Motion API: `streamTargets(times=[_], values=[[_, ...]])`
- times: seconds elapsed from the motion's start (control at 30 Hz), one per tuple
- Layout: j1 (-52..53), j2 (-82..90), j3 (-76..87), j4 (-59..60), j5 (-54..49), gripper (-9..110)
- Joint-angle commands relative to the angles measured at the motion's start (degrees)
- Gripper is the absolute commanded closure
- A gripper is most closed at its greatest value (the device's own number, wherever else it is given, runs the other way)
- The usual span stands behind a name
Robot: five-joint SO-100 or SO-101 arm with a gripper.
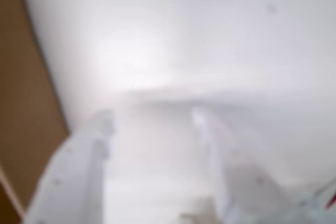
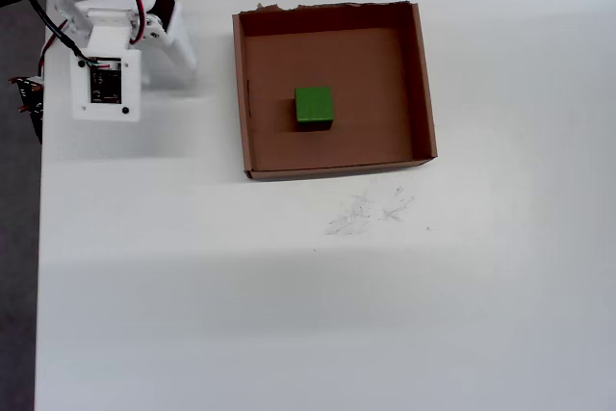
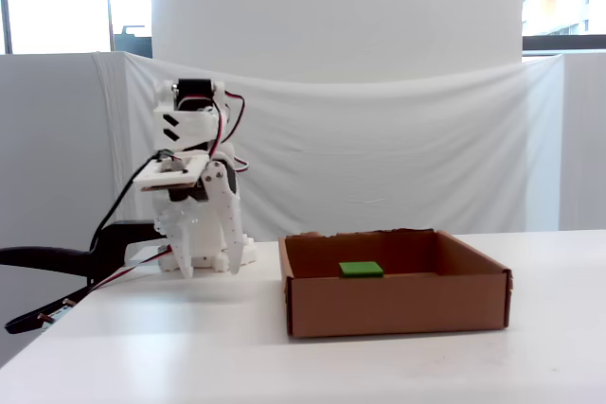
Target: Grasp a green cube and put it in a box.
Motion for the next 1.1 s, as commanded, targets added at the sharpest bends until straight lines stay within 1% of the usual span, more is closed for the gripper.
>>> streamTargets(times=[0.0,0.13,0.47,0.7,1.07], values=[[0.5,2.3,0.7,1.0,-1.3,83],[1.3,5.2,0.8,3.1,-1.3,83],[3.3,5.3,0.9,3.6,-0.4,85],[4.8,5.3,0.9,3.6,-0.2,80],[5.2,5.3,0.9,3.6,0.0,80]])
